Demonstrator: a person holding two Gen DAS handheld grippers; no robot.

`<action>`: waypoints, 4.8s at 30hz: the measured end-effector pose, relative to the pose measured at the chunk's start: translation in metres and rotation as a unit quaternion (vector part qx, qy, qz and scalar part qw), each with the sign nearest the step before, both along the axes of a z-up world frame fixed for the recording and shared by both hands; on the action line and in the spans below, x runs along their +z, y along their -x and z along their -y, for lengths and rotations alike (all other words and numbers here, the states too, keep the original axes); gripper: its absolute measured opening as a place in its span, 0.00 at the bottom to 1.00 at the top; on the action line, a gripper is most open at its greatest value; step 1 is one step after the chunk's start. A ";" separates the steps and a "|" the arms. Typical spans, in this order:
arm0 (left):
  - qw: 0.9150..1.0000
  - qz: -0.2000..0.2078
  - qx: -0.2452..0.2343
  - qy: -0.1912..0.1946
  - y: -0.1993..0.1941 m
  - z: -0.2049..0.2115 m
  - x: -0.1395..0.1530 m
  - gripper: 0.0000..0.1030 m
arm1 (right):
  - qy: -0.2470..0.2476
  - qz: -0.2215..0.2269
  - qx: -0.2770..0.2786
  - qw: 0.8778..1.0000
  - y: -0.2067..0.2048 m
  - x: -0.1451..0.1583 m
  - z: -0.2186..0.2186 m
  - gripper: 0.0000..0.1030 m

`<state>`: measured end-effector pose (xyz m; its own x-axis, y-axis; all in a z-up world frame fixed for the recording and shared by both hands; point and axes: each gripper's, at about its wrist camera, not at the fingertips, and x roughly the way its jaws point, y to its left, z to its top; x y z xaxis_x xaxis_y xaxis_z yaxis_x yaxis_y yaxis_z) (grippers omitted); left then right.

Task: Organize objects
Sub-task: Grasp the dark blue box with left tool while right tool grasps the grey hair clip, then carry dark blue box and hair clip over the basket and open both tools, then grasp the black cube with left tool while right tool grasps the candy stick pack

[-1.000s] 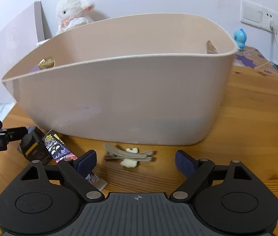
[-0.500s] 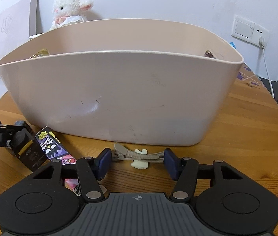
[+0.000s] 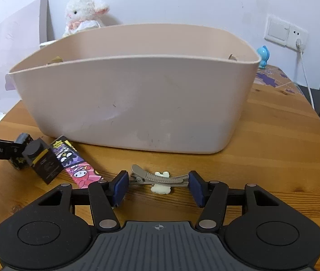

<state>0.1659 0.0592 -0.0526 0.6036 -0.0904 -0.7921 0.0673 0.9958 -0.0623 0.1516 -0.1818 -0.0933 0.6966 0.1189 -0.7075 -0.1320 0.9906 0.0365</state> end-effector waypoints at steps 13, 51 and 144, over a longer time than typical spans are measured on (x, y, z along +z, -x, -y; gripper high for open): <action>0.995 0.090 -0.040 -0.031 0.037 0.021 0.060 0.24 | -0.024 0.081 0.031 0.996 0.046 0.078 0.020 0.53; 0.993 -0.004 -0.039 -0.109 -0.087 0.095 0.060 0.25 | 0.022 0.030 0.004 0.999 -0.083 0.086 0.019 0.54; 0.996 0.012 -0.083 -0.033 0.025 0.042 -0.005 0.33 | 0.042 -0.034 0.145 0.988 0.034 0.034 -0.006 0.21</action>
